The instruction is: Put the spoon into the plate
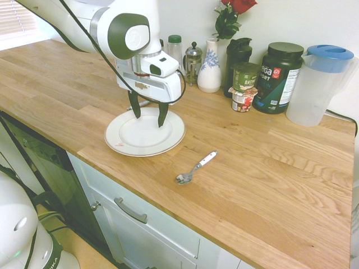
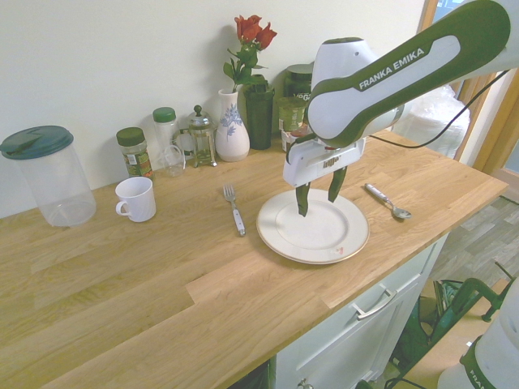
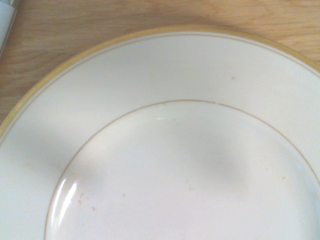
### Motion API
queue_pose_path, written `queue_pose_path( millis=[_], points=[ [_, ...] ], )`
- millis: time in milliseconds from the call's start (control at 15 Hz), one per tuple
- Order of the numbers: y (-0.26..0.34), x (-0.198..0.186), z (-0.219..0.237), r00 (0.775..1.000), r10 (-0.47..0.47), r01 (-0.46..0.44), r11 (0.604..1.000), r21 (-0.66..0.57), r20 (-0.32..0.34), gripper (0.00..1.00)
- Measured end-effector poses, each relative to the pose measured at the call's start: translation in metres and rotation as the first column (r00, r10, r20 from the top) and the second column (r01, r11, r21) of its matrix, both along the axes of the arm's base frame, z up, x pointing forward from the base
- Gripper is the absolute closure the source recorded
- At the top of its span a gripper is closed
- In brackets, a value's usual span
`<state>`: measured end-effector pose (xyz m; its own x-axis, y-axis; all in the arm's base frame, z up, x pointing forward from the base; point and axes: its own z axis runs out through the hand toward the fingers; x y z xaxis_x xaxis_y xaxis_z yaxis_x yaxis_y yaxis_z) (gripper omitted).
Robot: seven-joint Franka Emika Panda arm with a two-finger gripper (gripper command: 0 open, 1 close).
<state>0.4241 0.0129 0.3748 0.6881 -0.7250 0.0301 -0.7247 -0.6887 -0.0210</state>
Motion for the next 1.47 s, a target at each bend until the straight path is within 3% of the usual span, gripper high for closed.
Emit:
queue_pose_path(
  millis=[333, 667, 933, 1000, 1467],
  points=[
    [-0.015, 0.005, 0.013, 1.000, -0.030, 0.030, 1.000, -0.002, 0.000, 0.00],
    [-0.127, 0.003, 0.035, 0.994, -0.106, 0.106, 0.994, 0.016, 0.014, 0.00],
    [-0.189, 0.011, 0.006, 0.987, -0.158, 0.158, 0.987, 0.000, -0.019, 0.00],
    [-0.198, 0.012, -0.004, 0.985, -0.169, 0.169, 0.986, -0.005, -0.033, 1.00],
    [-0.214, 0.006, -0.025, 0.981, -0.182, 0.182, 0.983, -0.004, -0.073, 1.00]
  ],
)
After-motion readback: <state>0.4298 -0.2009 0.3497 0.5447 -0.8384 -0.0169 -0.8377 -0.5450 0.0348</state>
